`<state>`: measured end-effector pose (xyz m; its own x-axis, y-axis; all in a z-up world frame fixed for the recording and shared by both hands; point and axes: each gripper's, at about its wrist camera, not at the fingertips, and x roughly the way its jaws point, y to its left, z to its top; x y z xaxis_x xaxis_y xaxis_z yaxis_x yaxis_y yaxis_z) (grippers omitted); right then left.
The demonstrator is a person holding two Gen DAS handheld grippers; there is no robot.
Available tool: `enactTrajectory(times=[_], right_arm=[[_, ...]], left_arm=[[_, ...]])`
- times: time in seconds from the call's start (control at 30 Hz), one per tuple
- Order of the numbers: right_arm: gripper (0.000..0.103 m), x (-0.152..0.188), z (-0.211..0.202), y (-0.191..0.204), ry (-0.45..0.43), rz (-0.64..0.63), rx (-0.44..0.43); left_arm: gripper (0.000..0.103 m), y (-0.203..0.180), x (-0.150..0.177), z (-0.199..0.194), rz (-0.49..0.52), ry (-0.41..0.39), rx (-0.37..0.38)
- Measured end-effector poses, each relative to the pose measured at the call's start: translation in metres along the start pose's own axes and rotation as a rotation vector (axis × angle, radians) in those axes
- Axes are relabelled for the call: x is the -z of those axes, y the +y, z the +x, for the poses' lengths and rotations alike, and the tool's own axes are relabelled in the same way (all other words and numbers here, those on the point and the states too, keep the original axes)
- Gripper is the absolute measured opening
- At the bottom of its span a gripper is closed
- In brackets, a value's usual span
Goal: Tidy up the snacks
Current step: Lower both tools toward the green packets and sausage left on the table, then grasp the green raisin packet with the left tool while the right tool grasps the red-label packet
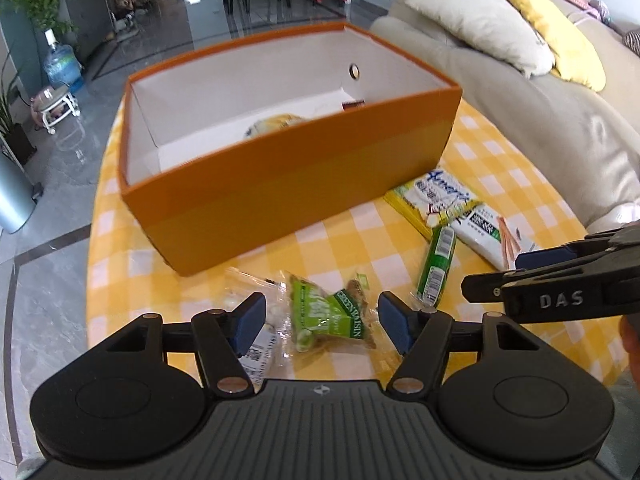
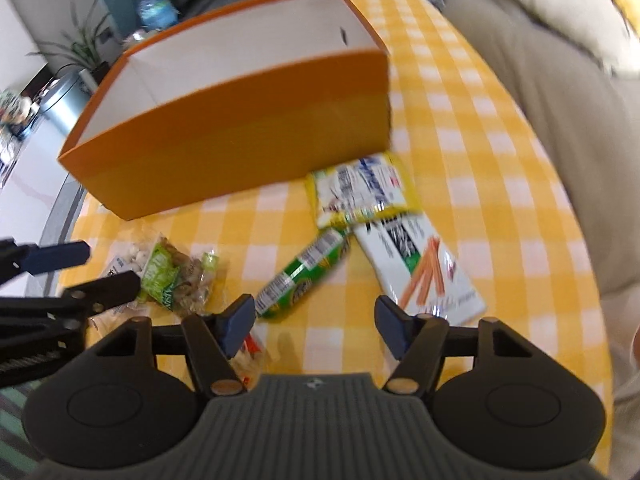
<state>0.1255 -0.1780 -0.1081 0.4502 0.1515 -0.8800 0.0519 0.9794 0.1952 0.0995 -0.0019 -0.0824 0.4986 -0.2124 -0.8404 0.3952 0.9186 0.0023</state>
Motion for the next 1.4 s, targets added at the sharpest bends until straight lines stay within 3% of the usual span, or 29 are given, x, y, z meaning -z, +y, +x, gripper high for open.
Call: enactTrajectory(times=[0.27,0.47,0.57,1.23,1.4], right_arm=[[0.059,0.002,0.010,-0.001,0.061,0.047,-0.022],[0.059,-0.001,0.017,-0.005,0.085,0.074,-0.007],[0.059,-0.001,0.020,-0.005,0.094,0.072,-0.007],[0.059,0.005,0.029,-0.003,0.126,0.051,0.020],[0.059,0.007,0.025,-0.001,0.119,0.038,0.021]], left_arm=[[0.075,-0.008,0.001,0.024,0.008,0.057,0.007],[0.065,-0.007,0.003,0.038,-0.034,0.092,-0.008],[0.059,-0.005,0.005,0.039,-0.053,0.081,-0.008],[0.063,-0.023,0.008,0.047,0.052,0.030,-0.099],[0.052,-0.024,0.008,0.044,0.059,0.028,-0.094]])
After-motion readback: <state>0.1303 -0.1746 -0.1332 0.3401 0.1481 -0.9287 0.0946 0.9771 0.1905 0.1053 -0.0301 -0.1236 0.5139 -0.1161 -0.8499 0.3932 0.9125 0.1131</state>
